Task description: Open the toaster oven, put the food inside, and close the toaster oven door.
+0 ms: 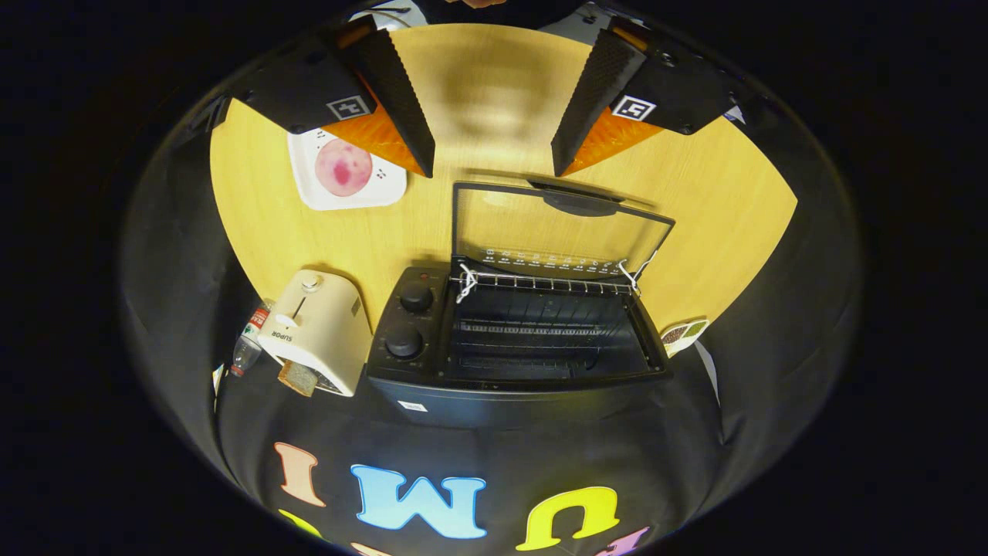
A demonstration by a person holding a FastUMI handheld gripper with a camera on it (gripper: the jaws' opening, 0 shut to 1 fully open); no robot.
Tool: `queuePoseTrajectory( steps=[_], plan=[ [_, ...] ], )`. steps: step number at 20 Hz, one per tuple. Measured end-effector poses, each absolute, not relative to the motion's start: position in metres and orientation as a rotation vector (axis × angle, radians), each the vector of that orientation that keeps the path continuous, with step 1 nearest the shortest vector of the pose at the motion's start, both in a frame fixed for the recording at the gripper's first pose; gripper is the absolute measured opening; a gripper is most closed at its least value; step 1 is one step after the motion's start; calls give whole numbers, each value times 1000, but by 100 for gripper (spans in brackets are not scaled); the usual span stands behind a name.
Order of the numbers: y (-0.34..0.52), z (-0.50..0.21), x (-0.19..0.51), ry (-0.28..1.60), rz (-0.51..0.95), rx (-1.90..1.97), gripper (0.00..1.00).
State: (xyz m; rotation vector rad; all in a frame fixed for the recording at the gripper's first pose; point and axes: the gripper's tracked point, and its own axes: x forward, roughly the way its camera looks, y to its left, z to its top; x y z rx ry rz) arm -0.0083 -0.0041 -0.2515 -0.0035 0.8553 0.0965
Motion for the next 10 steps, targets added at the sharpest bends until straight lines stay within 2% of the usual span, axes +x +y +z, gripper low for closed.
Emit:
queuePoseTrajectory(
  steps=[10],
  plan=[
    [-106,-268,-23,979,95,-5,98]
  ],
)
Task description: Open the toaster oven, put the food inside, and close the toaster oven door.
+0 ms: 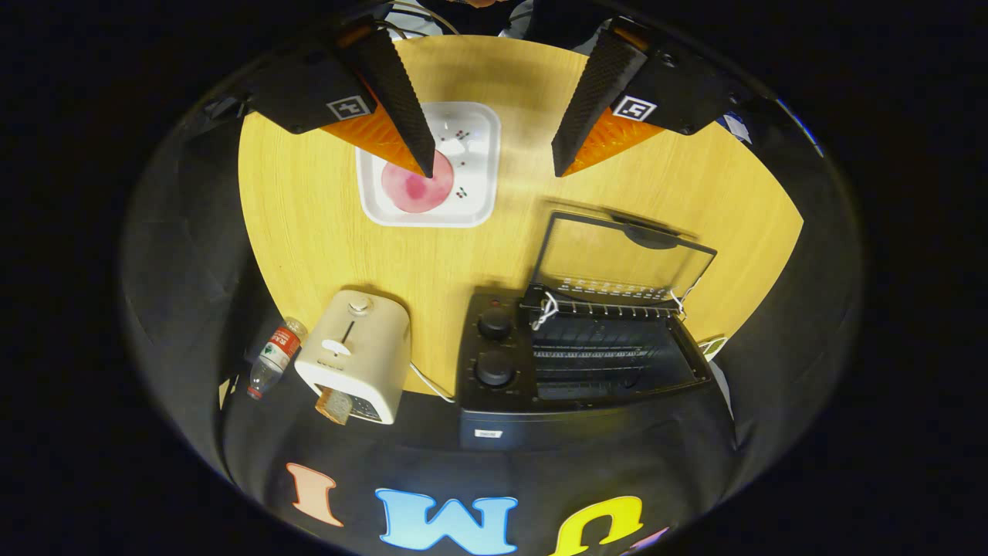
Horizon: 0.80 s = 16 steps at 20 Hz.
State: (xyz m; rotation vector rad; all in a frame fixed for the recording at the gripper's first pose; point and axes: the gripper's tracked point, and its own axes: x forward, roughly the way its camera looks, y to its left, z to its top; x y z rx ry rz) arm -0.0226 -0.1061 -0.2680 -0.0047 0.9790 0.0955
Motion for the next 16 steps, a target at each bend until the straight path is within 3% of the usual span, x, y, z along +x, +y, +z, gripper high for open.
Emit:
queuePoseTrajectory(
  steps=[16],
  plan=[
    [-227,-337,-34,1184,145,-17,98]
  ],
)
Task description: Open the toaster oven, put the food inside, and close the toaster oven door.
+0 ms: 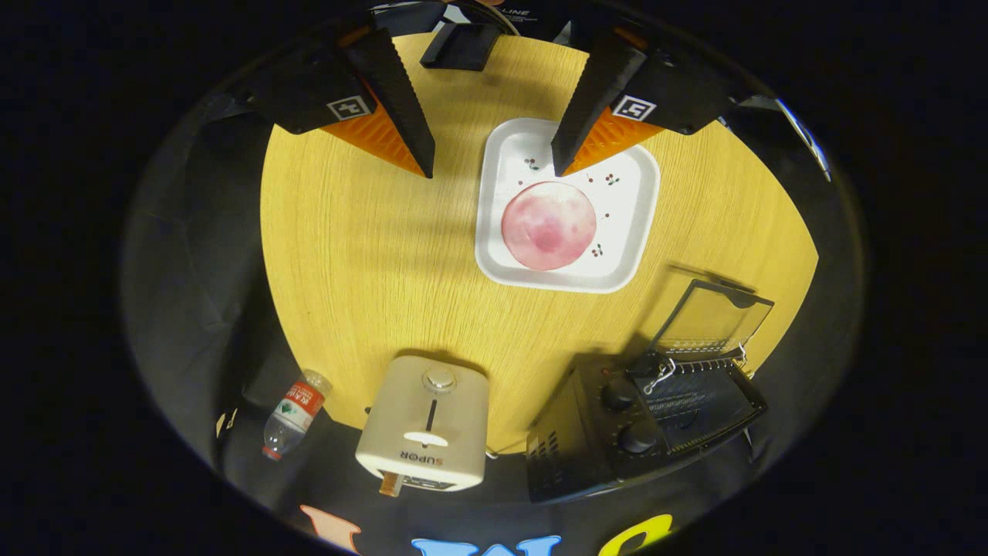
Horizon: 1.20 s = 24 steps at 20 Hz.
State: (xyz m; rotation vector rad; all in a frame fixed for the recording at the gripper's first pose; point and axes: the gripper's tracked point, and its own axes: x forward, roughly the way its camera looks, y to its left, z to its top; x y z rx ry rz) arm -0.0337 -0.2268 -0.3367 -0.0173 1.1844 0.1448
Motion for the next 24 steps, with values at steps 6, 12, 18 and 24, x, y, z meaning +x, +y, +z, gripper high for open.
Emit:
queuePoseTrajectory(
  steps=[6,12,18,24],
  plan=[
    [-234,-360,-29,1290,135,70,92],
    [-229,-374,-25,1344,107,138,36],
    [-227,-368,-18,1354,85,170,13],
    [-217,-374,-26,1415,110,334,2]
  ],
)
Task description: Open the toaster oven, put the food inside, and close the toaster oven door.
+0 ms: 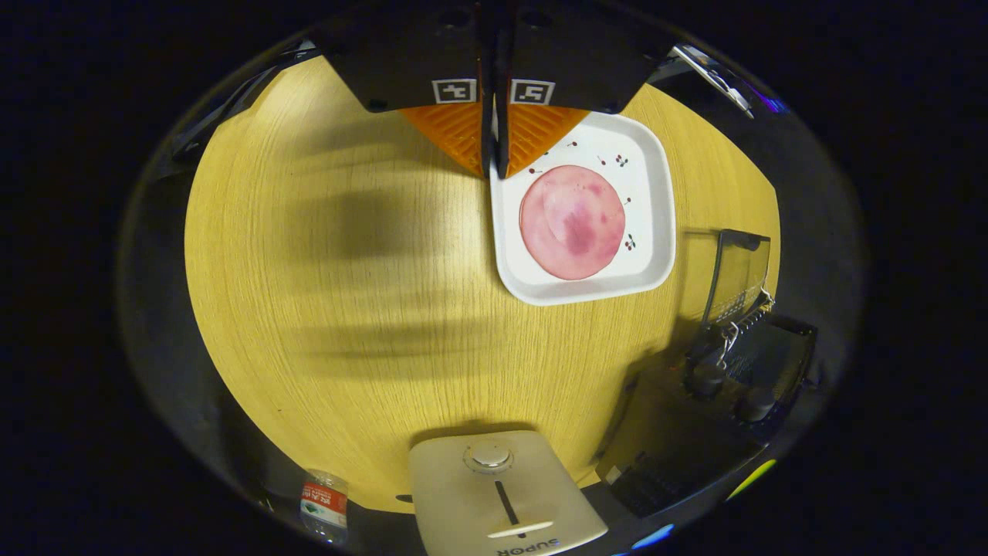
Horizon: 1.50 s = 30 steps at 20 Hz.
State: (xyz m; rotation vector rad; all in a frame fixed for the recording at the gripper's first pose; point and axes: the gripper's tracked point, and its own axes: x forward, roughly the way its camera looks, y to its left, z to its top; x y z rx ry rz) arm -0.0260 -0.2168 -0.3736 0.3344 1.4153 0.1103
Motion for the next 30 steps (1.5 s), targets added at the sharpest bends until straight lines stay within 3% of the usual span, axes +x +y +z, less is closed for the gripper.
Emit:
queuePoseTrajectory(
  steps=[13,23,30],
  plan=[
    [-208,-348,-29,1311,33,730,2],
    [-220,-277,-51,1076,-51,968,2],
    [-156,-215,-72,977,6,1043,2]
  ],
)
